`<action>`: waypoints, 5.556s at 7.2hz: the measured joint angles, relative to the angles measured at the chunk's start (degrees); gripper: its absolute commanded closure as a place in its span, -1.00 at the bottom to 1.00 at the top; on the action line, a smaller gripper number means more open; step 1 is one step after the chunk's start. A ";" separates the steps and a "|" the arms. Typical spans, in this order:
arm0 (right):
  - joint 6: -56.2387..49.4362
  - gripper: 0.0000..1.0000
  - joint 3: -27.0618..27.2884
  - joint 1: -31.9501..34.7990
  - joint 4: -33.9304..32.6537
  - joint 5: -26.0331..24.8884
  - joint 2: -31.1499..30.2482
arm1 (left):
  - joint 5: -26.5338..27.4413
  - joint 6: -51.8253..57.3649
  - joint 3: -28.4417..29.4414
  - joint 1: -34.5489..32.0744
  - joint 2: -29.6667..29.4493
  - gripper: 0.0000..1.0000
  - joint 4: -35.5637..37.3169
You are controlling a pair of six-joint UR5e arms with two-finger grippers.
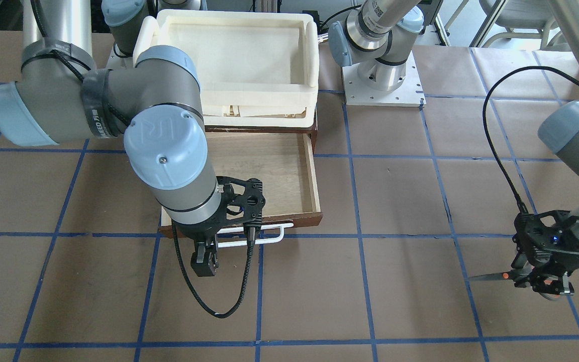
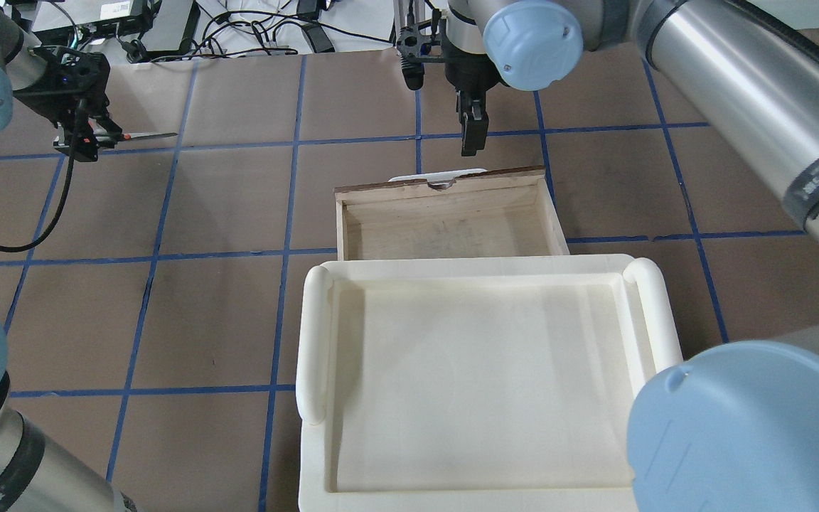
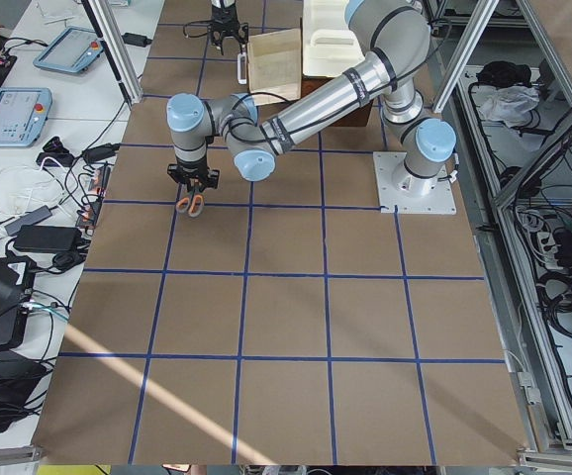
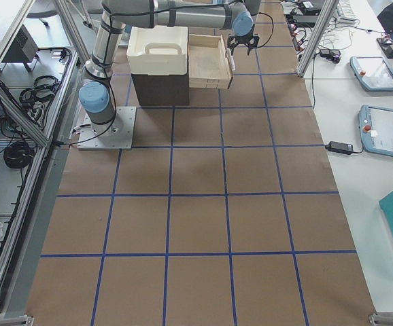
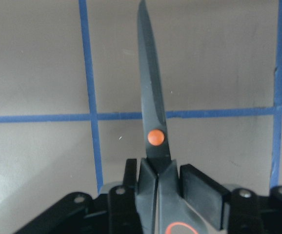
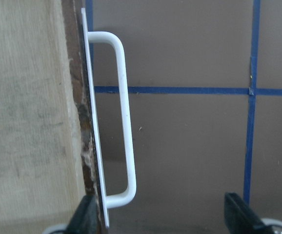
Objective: Place scissors in drawer with both arms
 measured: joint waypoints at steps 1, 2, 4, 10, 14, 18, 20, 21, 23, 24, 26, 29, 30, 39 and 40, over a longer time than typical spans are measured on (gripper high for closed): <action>3.00 -1.00 1.75 -2.27 0.74 -0.04 -3.34 | -1.33 -2.71 -0.02 -1.77 2.44 0.80 -3.51; 7.37 -1.00 4.41 -4.45 1.35 -0.03 -7.15 | -2.32 -6.96 -0.24 -4.37 4.63 0.80 -6.50; 19.63 -1.00 11.61 -9.24 4.10 -0.30 -16.33 | -1.45 -20.77 -1.02 -13.47 7.66 0.79 -8.75; 71.64 -1.00 14.44 -7.21 8.92 -2.62 -23.72 | -1.06 -52.46 -4.65 -37.94 10.34 0.83 -7.25; 76.14 -1.00 14.22 -4.08 8.65 -2.80 -22.61 | -0.83 -61.04 -13.53 -43.79 11.57 0.82 -1.34; 81.07 -1.00 14.20 -7.37 8.20 -2.56 -23.09 | 1.81 -62.06 -14.85 -46.32 9.93 0.47 0.37; 82.79 -1.00 14.31 -7.86 8.19 -2.60 -23.22 | 2.26 -61.74 -15.06 -46.53 9.81 -0.41 0.64; 83.36 -1.00 14.35 -7.88 8.14 -2.57 -23.24 | 2.17 -61.92 -15.17 -46.56 9.73 -0.69 0.89; 83.70 -1.00 14.34 -7.90 6.98 -2.53 -23.24 | 1.43 -62.45 -15.24 -46.50 10.33 -0.72 1.13; 83.71 -1.00 14.30 -7.90 5.50 -2.52 -23.24 | 1.11 -63.47 -15.07 -46.45 10.86 -0.73 1.31; 83.71 -1.00 14.29 -7.90 4.38 -2.62 -23.19 | 1.15 -68.97 -14.46 -45.85 12.83 -0.91 0.83; 83.69 -1.00 14.48 -7.80 4.28 -2.68 -23.32 | 1.02 -77.21 -12.38 -38.50 16.21 -0.91 -5.25; 83.65 -1.00 14.43 -7.77 4.28 -2.67 -23.33 | 1.23 -80.70 -10.53 -35.94 17.25 -0.91 -7.88; 83.62 -1.00 14.55 -7.73 4.26 -2.55 -23.30 | 2.94 -109.43 -7.66 -17.90 29.97 -0.94 -24.50; 83.62 -1.00 14.55 -7.73 4.26 -2.54 -23.30 | 3.20 -110.25 -7.41 -17.17 30.27 -0.97 -24.61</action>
